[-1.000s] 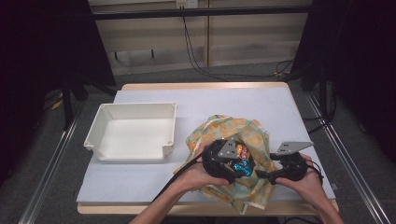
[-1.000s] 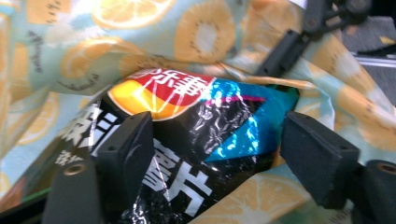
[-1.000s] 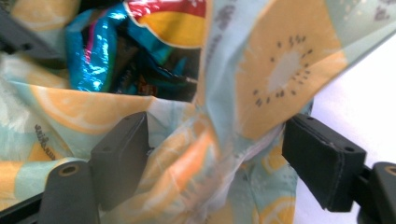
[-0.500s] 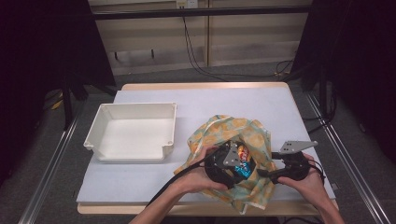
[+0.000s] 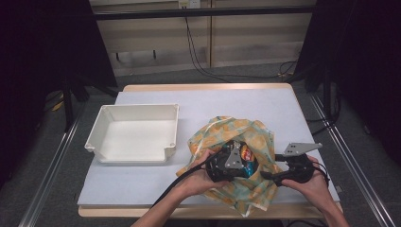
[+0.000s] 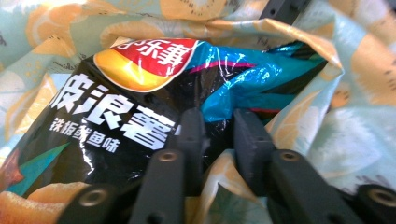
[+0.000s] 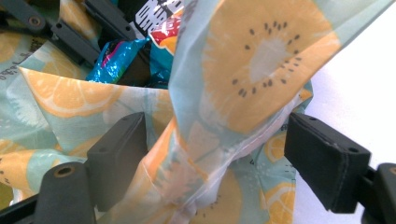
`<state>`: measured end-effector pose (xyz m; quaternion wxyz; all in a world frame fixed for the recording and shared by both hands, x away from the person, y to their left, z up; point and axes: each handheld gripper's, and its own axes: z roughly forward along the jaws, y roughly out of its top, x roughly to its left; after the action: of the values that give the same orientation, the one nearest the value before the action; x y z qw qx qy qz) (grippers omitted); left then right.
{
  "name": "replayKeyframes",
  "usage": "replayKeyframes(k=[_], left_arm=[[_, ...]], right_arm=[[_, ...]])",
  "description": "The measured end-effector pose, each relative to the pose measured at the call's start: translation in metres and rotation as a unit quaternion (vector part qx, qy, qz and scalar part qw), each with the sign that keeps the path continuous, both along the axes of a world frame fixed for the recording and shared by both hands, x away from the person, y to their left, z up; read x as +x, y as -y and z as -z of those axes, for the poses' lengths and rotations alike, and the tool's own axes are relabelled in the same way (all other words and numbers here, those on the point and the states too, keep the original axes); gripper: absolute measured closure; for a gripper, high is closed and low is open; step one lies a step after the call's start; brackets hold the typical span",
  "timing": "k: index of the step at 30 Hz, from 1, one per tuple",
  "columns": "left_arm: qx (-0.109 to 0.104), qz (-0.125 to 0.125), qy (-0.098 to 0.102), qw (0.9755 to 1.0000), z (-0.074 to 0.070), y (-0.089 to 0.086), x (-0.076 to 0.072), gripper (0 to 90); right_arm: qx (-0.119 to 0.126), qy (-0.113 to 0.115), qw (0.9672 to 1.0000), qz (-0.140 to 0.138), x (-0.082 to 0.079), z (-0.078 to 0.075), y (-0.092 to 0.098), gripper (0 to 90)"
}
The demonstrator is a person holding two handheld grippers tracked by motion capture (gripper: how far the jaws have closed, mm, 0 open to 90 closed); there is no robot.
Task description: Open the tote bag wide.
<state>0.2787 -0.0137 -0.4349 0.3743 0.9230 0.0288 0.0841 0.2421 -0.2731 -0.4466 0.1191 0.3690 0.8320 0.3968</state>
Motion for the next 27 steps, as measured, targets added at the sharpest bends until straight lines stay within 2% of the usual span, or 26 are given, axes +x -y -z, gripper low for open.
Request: replayKeyframes(k=[3, 6, 7, 8, 10, 11, 12, 14, 15, 16, 18, 19, 22, 27], left_arm=[[-0.009, -0.004, -0.021, 0.9997, -0.004, -0.003, 0.003, 89.1], [-0.011, -0.003, -0.026, 0.9996, -0.004, -0.004, 0.005, 90.0], [-0.012, -0.008, -0.038, 0.9992, -0.005, -0.005, 0.006, 90.0], [-0.024, -0.015, -0.041, 0.9988, -0.005, -0.006, 0.006, 90.0], [-0.026, -0.018, -0.053, 0.9981, -0.008, -0.009, 0.009, 90.0], [-0.026, -0.018, -0.053, 0.9981, -0.008, -0.009, 0.009, 90.0], [-0.044, -0.024, -0.066, 0.9966, -0.011, -0.011, 0.011, 90.0], [-0.052, -0.029, -0.068, 0.9959, -0.014, -0.014, 0.012, 90.0], [-0.050, -0.033, -0.069, 0.9958, -0.017, -0.015, 0.012, 90.0], [-0.056, -0.031, -0.066, 0.9957, -0.018, -0.016, 0.012, 90.0], [-0.062, -0.033, -0.073, 0.9948, -0.022, -0.017, 0.014, 90.0], [-0.069, -0.037, -0.074, 0.9941, -0.023, -0.018, 0.014, 90.0], [-0.080, -0.044, -0.080, 0.9926, -0.027, -0.021, 0.017, 90.0], [-0.092, -0.048, -0.085, 0.9909, -0.032, -0.027, 0.022, 90.0]], right_arm=[[0.000, 0.001, 1.0000, -0.001, 0.000, 0.000, 0.000, 20.9], [0.000, 0.001, 1.0000, 0.000, 0.000, 0.000, 0.000, 21.0], [0.001, 0.002, 1.0000, -0.003, 0.000, -0.001, 0.000, 21.4], [0.001, 0.002, 1.0000, -0.003, 0.000, -0.001, 0.000, 21.5], [0.002, 0.002, 1.0000, -0.003, 0.000, -0.001, 0.000, 21.8], [0.002, 0.002, 1.0000, -0.003, 0.000, -0.001, 0.000, 21.8], [0.003, 0.002, 1.0000, -0.003, 0.000, -0.001, 0.000, 22.6], [0.005, 0.003, 1.0000, -0.006, -0.001, -0.001, 0.000, 25.1], [0.007, 0.002, 0.9999, -0.009, -0.001, -0.001, 0.000, 27.7], [0.009, 0.000, 0.9999, -0.013, -0.001, -0.002, -0.001, 35.1], [0.014, -0.002, 0.9996, -0.022, -0.001, -0.002, -0.001, 45.1], [0.017, -0.003, 0.9995, -0.027, -0.001, -0.002, -0.001, 56.2], [0.028, -0.004, 0.9985, -0.047, -0.003, -0.004, -0.001, 70.8], [0.039, -0.005, 0.9972, -0.064, -0.005, -0.009, 0.000, 80.4]])
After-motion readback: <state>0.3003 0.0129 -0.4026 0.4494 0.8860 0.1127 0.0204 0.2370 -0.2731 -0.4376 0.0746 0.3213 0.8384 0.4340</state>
